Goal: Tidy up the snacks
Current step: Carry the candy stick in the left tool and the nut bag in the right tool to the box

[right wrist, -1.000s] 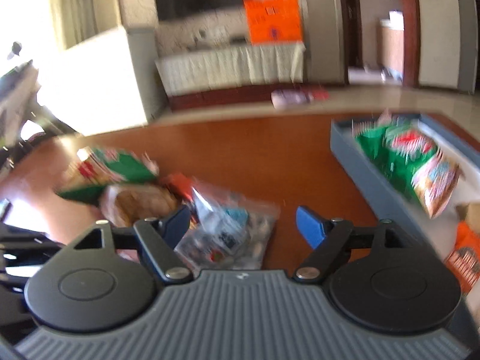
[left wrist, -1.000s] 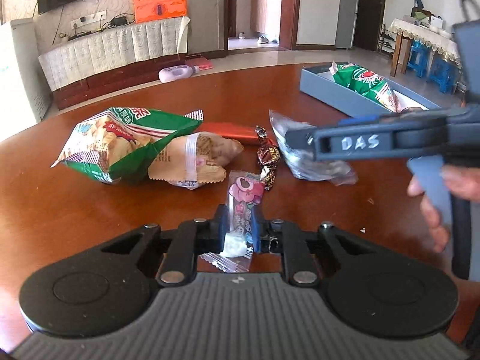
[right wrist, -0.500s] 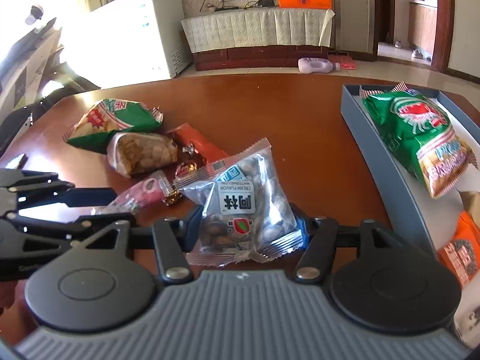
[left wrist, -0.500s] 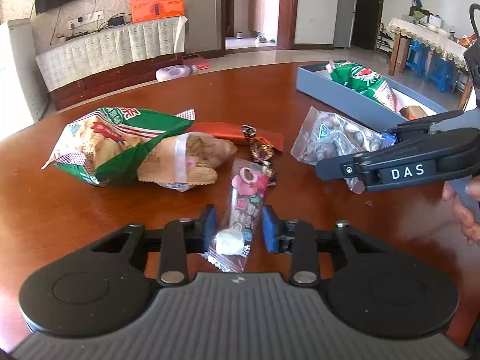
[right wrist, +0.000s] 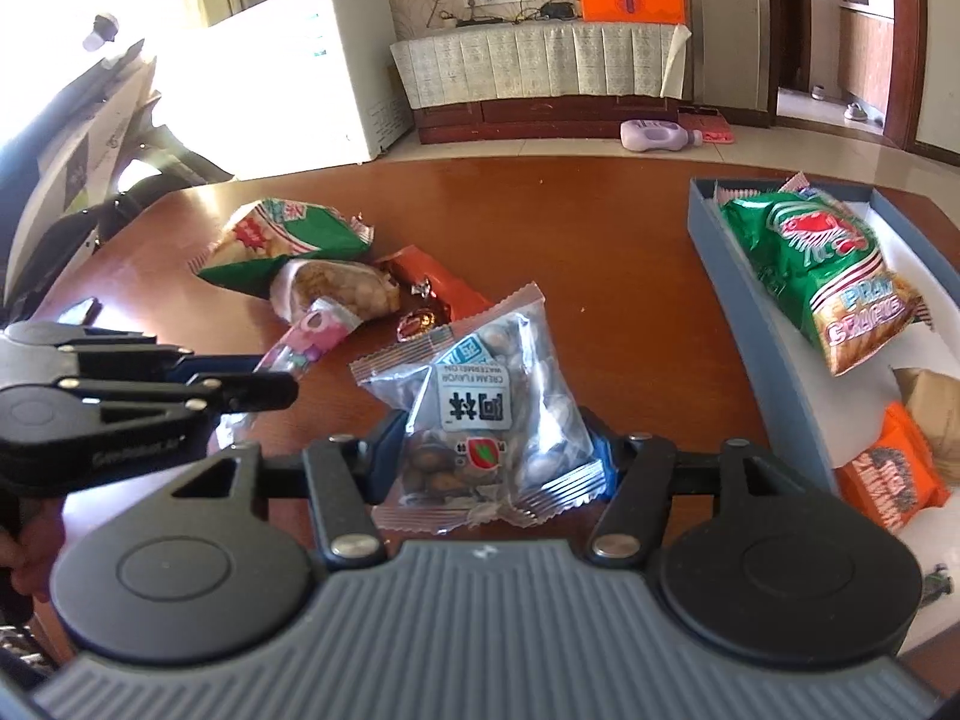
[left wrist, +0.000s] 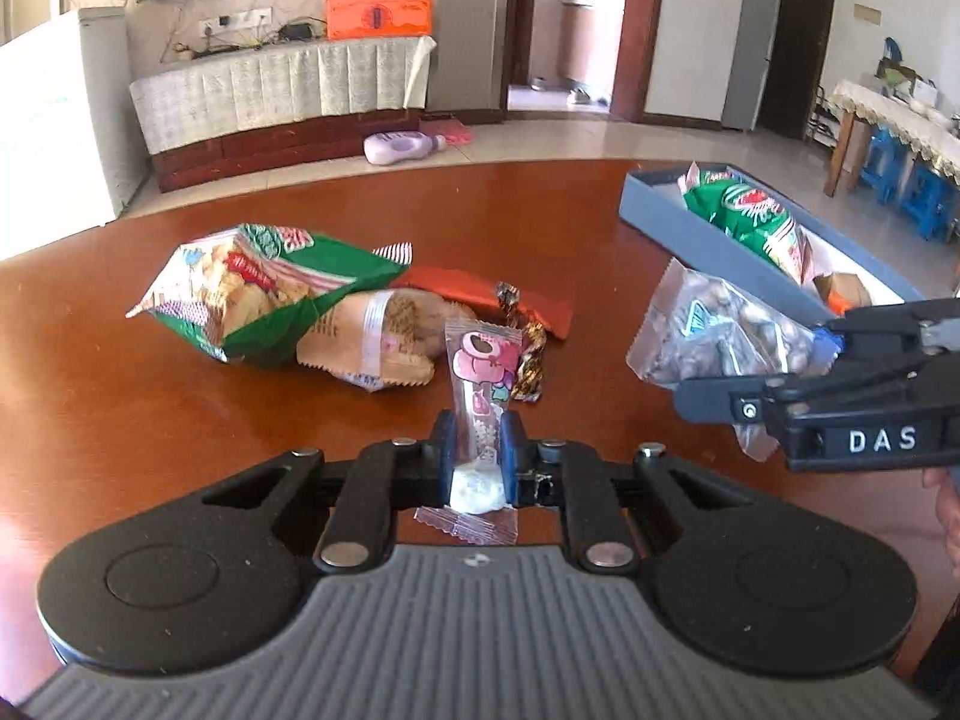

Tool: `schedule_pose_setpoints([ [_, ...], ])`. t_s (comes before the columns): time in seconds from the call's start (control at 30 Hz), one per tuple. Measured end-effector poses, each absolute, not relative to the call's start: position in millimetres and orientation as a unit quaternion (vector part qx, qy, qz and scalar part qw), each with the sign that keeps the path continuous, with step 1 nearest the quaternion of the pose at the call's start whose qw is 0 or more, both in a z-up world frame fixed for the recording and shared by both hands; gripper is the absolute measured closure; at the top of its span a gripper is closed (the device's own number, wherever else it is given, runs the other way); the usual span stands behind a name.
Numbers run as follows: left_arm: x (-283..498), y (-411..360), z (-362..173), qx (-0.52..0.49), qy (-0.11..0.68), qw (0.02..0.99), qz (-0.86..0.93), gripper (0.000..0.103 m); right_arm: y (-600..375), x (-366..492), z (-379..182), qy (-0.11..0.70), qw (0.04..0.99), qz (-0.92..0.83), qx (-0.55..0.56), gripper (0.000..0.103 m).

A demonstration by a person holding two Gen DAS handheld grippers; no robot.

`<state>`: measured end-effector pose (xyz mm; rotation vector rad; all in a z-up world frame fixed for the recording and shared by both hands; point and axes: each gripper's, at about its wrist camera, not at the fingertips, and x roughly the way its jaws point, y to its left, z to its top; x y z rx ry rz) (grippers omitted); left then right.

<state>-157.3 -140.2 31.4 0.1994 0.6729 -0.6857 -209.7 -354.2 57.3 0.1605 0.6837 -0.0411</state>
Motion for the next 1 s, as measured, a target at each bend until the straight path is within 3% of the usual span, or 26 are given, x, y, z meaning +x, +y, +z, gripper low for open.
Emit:
schedule_pose_setpoints([
  [1.0,-187.6,-215.7,67.4,0.106,0.276,0.900,-0.319,0.085,-399.2,-268.4,108.0,0.275,0.957,-0.034,0.085,0.041],
])
